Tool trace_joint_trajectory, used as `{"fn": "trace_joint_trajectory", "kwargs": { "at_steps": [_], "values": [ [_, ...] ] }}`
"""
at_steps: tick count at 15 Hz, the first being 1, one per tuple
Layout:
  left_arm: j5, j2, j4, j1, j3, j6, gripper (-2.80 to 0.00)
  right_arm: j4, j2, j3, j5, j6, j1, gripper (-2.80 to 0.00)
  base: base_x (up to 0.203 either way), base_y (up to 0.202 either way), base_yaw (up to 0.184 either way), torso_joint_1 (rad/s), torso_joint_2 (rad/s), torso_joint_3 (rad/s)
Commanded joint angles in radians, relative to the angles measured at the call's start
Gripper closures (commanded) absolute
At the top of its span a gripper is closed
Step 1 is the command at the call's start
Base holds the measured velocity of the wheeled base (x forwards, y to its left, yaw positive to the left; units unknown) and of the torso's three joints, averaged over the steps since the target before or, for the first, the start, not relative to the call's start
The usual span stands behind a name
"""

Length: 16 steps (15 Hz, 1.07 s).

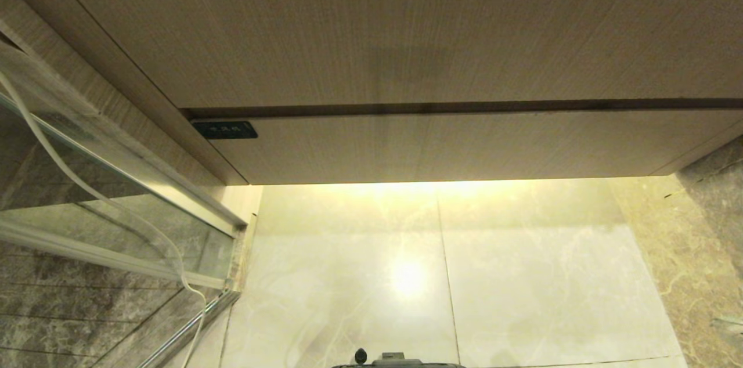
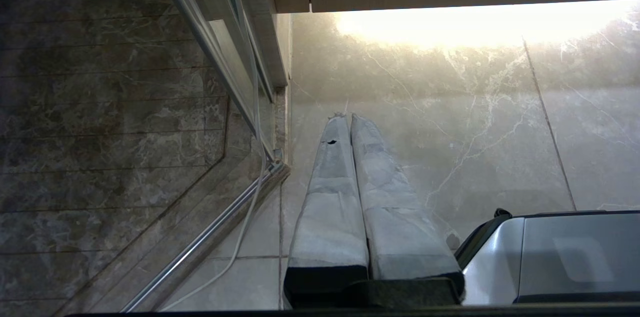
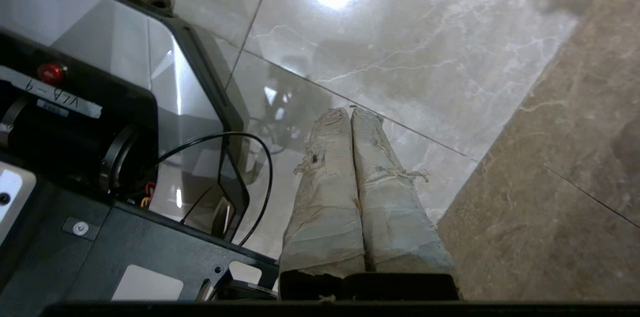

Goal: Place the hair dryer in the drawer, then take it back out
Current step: Pull open the drawer

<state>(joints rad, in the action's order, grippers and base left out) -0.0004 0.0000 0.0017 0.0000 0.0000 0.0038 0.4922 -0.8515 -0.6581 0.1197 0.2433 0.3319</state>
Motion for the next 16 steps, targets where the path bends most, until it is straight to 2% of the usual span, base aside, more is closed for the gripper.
{"fn": "trace_joint_trajectory", "kwargs": {
  "at_steps": [1, 2, 3, 6, 9, 11, 12, 13, 14, 16],
  "values": [
    [0.000, 0.000, 0.000, 0.000, 0.000, 0.000, 0.00, -0.006, -0.005, 0.015, -0.042, 0.019, 0.001, 0.00, 0.000, 0.000, 0.000, 0.000, 0.00, 0.000],
    [0.000, 0.000, 0.000, 0.000, 0.002, 0.001, 0.00, -0.026, -0.015, 0.018, -0.083, 0.035, 0.001, 0.00, 0.000, 0.000, 0.000, 0.000, 0.00, 0.000],
    [0.000, 0.000, 0.000, 0.000, 0.000, 0.000, 0.00, -0.042, -0.026, 0.020, -0.102, 0.058, 0.001, -2.80, 0.000, 0.000, 0.000, 0.000, 0.00, 0.000],
    [0.000, 0.000, 0.000, 0.000, 0.000, 0.000, 0.00, -0.147, -0.104, 0.017, -0.113, 0.190, 0.002, -2.80, 0.000, 0.000, 0.000, 0.000, 0.00, 0.000],
    [0.000, 0.000, 0.000, 0.000, 0.000, -0.001, 0.00, -0.325, -0.209, 0.017, -0.156, 0.327, 0.011, -2.80, 0.000, 0.000, 0.000, 0.000, 0.00, 0.000],
    [0.000, -0.002, 0.000, 0.000, 0.000, 0.001, 0.00, -0.416, -0.245, 0.023, -0.164, 0.527, 0.016, -2.80, 0.000, 0.000, 0.000, 0.000, 0.00, 0.000],
    [0.000, 0.000, 0.000, 0.000, 0.000, 0.001, 0.00, -0.488, -0.265, 0.032, -0.168, 0.640, 0.016, -2.80, 0.000, 0.000, 0.000, 0.000, 0.00, 0.000],
    [0.000, -0.001, 0.000, 0.000, 0.000, 0.000, 0.00, -0.582, -0.293, 0.045, -0.171, 0.716, 0.016, -2.80, 0.000, 0.000, 0.000, 0.000, 0.00, 0.000],
    [0.000, 0.000, 0.000, 0.000, 0.000, 0.000, 0.00, -0.669, -0.323, 0.067, -0.176, 0.754, 0.016, -2.80, 0.000, 0.000, 0.000, 0.000, 0.00, 0.000],
    [0.000, 0.000, 0.000, 0.000, 0.000, -0.001, 0.00, -0.837, -0.392, 0.101, -0.195, 0.776, 0.015, -2.80, 0.000, 0.000, 0.000, 0.000, 0.00, 0.000]
  ]
}}
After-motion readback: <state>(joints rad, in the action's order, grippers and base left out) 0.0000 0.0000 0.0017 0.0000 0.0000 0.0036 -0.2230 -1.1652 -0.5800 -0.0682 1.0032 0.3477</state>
